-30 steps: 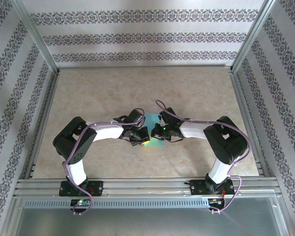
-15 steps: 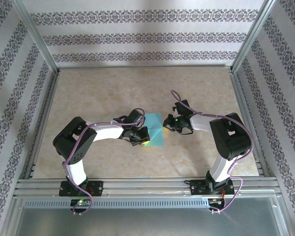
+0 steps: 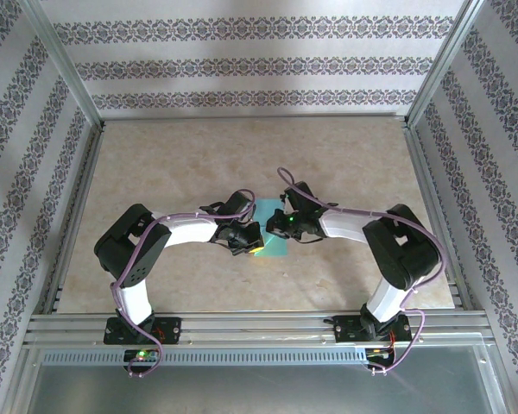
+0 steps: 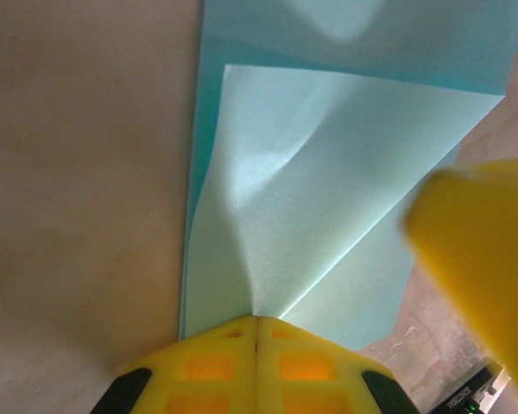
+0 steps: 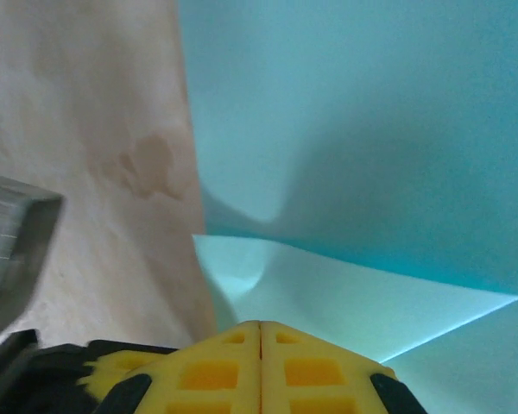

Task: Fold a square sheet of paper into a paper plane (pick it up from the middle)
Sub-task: Fold the triangle a second time at the center of the table.

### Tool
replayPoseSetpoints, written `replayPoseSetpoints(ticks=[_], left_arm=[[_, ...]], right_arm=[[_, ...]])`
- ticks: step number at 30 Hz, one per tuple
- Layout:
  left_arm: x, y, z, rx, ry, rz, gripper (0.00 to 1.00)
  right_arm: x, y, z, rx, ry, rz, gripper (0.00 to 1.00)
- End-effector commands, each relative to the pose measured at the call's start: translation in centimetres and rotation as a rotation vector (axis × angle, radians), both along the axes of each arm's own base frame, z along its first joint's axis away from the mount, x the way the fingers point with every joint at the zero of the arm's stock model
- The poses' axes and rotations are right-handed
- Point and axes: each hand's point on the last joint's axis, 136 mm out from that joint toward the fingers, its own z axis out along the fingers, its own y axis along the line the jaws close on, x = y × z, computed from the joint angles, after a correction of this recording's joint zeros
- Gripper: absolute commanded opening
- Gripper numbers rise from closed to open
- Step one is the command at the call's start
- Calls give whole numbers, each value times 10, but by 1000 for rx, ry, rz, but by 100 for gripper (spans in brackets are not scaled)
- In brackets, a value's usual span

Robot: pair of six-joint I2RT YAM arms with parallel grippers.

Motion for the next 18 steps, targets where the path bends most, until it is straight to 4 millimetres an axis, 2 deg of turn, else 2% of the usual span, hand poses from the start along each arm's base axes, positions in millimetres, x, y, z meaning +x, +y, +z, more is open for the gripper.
replayPoseSetpoints(ticks=[1,6,11,13,15,18], left_arm=[[-26,25,-35,130,105,-20,1],[-22,17,-23,87,72,-52,3],[-2,-6,16,-22,-38,-89,8],[4,-12,24,-40,-66,-97,9],[8,-14,24,-31,-73,-98,9],[8,-10,11,6,-52,-91,9]], right_arm=[[0,-3,-12,-3,37,-34,7],[-6,-17,-32,-57,79,-59,6],[-15,-28,-48,-111,116,-70,6],[-17,-31,-53,-124,127,-72,6],[-18,-32,-56,-135,138,-75,6],[-20,-34,-58,-141,152,-78,6]])
